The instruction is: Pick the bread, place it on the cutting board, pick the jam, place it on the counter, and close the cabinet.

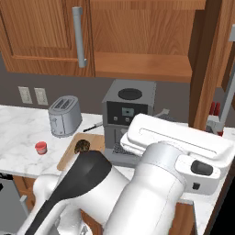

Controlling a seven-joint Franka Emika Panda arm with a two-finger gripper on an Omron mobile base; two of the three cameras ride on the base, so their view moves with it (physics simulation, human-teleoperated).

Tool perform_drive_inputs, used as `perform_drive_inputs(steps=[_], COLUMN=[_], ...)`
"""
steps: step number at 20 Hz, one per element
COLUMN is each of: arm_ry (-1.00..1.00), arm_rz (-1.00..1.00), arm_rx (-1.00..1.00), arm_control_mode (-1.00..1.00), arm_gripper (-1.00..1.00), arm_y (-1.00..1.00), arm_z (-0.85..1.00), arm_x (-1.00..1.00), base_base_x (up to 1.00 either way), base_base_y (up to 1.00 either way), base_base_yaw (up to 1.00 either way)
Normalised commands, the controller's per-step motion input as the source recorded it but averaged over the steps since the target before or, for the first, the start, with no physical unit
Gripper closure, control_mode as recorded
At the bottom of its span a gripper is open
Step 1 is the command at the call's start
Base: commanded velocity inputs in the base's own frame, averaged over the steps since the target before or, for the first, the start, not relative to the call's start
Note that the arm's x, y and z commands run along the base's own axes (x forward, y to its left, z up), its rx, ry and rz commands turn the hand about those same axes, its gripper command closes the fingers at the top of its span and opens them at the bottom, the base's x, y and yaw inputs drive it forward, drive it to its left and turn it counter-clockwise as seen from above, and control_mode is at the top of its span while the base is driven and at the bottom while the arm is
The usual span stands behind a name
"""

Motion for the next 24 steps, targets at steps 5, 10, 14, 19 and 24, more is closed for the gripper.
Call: perform_drive_inputs(steps=[5, 10, 14, 19, 24], arm_ry=[0.00, 0.00, 0.00, 0.00, 0.00], arm_rz=[-0.11, -0.08, -0.05, -0.01, 0.00], arm_rx=[0.00, 0.00, 0.00, 0.00, 0.00], arm_control_mode=[-1.00, -1.00, -1.00, -1.00, -1.00], arm_gripper=[-1.00, -1.00, -1.00, -1.00, -1.00], arm_y=[-0.02, -0.01, 0.00, 0.00, 0.00], arm_z=[0.00, 0.00, 0.00, -0.02, -0.06], arm_x=[0.12, 0.22, 0.26, 0.24, 0.17], base_base_x=[0.00, 0.00, 0.00, 0.00, 0.00], base_base_y=[0.00, 0.00, 0.00, 0.00, 0.00], base_base_yaw=[0.00, 0.00, 0.00, 0.00, 0.00])
